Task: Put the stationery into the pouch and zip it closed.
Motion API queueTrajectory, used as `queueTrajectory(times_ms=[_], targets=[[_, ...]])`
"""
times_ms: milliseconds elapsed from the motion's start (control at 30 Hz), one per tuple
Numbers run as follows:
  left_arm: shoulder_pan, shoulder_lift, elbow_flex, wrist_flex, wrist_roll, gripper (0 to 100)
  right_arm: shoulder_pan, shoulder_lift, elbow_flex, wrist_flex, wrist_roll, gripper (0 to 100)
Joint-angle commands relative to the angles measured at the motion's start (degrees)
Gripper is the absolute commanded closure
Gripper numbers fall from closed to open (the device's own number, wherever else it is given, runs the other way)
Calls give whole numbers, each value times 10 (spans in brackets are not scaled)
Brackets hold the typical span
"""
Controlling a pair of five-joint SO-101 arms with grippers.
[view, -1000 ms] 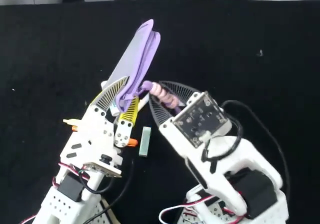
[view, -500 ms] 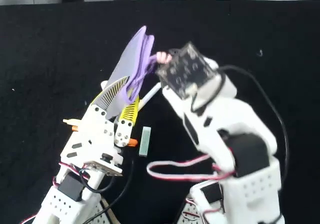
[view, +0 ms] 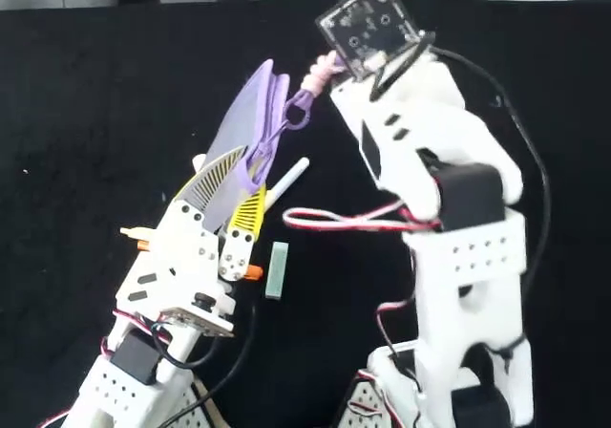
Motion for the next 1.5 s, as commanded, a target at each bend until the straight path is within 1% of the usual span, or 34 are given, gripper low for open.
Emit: queueTrajectory(times_ms=[0, 100, 200, 400, 600, 733, 900, 967, 1100, 1167, 1333, 1467], targets=[[2, -8, -29, -11, 47, 972, 34, 36, -40, -63, 3, 987], [2, -8, -29, -11, 55, 972, 35, 62, -40, -82, 3, 987], [2, -9, -34, -10, 56, 972, 52, 90, -40, -99, 3, 987], [2, -9, -41, -10, 58, 972, 114, 164, -40, -154, 3, 987], [2, -9, -39, -10, 58, 972, 170, 270, -49, -214, 4, 987], [2, -9, -36, -10, 58, 972, 191, 337, -96, -196, 4, 987], [2, -8, -36, -10, 57, 972, 188, 348, -177, -96, 3, 984], [0, -8, -35, -10, 57, 972, 172, 334, -220, -17, 2, 965], [-4, -8, -35, -10, 56, 972, 131, 289, -287, 149, -1, 843], [-4, -8, -35, -10, 56, 972, 106, 262, -300, 204, -2, 799], [-3, -8, -35, -10, 57, 972, 10, 180, -291, 280, -3, 789], [-5, -8, -36, -11, 56, 972, -68, 101, -250, 287, -33, 787]])
